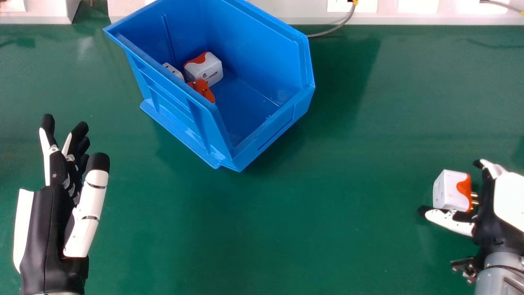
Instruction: Pick all objects and put in blue box
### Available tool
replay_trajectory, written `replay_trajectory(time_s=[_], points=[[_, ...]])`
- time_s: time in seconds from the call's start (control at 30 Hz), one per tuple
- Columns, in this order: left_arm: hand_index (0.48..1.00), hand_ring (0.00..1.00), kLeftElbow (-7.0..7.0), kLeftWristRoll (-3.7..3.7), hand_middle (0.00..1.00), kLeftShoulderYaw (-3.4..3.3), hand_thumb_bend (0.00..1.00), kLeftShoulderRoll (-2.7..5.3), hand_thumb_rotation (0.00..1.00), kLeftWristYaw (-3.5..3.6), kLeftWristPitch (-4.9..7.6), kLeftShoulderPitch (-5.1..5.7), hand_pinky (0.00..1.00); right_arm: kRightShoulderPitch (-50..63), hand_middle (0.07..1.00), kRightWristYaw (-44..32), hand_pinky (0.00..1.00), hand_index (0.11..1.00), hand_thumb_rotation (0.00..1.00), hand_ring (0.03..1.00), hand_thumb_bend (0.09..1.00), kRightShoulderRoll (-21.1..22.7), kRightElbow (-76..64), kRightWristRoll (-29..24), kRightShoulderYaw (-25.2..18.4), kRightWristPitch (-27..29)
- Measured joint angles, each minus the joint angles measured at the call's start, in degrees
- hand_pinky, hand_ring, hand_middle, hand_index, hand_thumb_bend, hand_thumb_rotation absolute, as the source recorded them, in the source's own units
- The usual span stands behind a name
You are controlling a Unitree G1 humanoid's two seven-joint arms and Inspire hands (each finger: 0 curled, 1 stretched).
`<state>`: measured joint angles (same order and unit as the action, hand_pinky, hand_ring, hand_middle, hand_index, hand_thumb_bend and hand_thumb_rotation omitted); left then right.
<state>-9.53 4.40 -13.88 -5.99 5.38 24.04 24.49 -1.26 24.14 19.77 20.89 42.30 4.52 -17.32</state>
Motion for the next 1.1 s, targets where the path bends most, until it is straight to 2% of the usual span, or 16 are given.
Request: replay_trajectory(time_s=[0.03,0.07,0.13,0.2,0.23,0.57,0.67,0.73,0.87,1.1], points=[[0.963,0.97,-0.02,0.0,0.97,0.0,0.44,-0.02,0.77,0.0,-0.06,0.0,0.98,-0.04,0.607,0.01,0.46,0.623,0.38,0.552,0.477,0.17,0.02,0.0,0.21,0.2],[0.964,0.97,-0.03,0.0,0.97,0.0,0.44,-0.03,0.77,0.01,-0.13,0.0,0.98,-0.08,0.545,0.01,0.42,0.572,0.3,0.497,0.483,0.37,0.02,-0.14,0.3,0.58],[0.962,0.97,-0.04,-0.01,0.97,0.0,0.45,-0.1,0.77,0.08,-0.15,0.0,0.98,-0.32,0.38,0.14,0.27,0.504,0.2,0.33,0.492,0.75,0.01,-1.11,0.32,1.74],[0.964,0.98,-0.04,0.01,0.98,-0.01,0.46,-0.13,0.77,0.17,-0.15,0.03,0.99,-0.82,0.264,0.13,0.15,0.478,0.16,0.202,0.494,0.92,-0.24,-1.89,0.27,2.4],[0.964,0.98,-0.05,0.01,0.98,-0.01,0.47,-0.13,0.77,0.24,-0.16,0.03,0.99,-1.29,0.247,0.07,0.13,0.474,0.15,0.181,0.495,1.04,-0.27,-1.98,0.23,2.34],[0.961,0.97,-0.09,-0.11,0.97,-0.03,0.53,-0.09,0.79,0.14,-0.15,0.02,0.98,-1.77,0.279,-1.1,0.16,0.472,0.15,0.214,0.491,2.38,-0.49,-3.89,0.26,3.25],[0.963,0.98,-0.09,-0.1,0.97,-0.01,0.52,-0.09,0.8,0.09,-0.15,-0.01,0.99,-1.82,0.271,-1.52,0.16,0.472,0.14,0.207,0.492,2.43,-0.52,-4.62,0.24,3.11],[0.959,0.97,-0.1,-0.11,0.97,0.0,0.51,-0.09,0.78,0.09,-0.15,-0.05,0.98,-1.95,0.296,-1.55,0.17,0.473,0.14,0.225,0.491,2.43,-0.52,-4.97,0.22,2.9],[0.951,0.96,-0.1,-1.08,0.96,-0.02,0.51,-0.09,0.77,-0.56,-0.15,-0.05,0.96,-2.28,0.322,-1.61,0.19,0.475,0.14,0.243,0.491,2.42,-0.59,-5.88,0.03,2.17],[0.952,0.97,-0.25,-1.12,0.96,0.05,0.5,-0.02,0.77,-0.65,-0.57,-0.32,0.97,-1.35,0.281,-2.11,0.16,0.473,0.14,0.206,0.491,2.33,-2.95,-6.89,-0.27,1.91]])
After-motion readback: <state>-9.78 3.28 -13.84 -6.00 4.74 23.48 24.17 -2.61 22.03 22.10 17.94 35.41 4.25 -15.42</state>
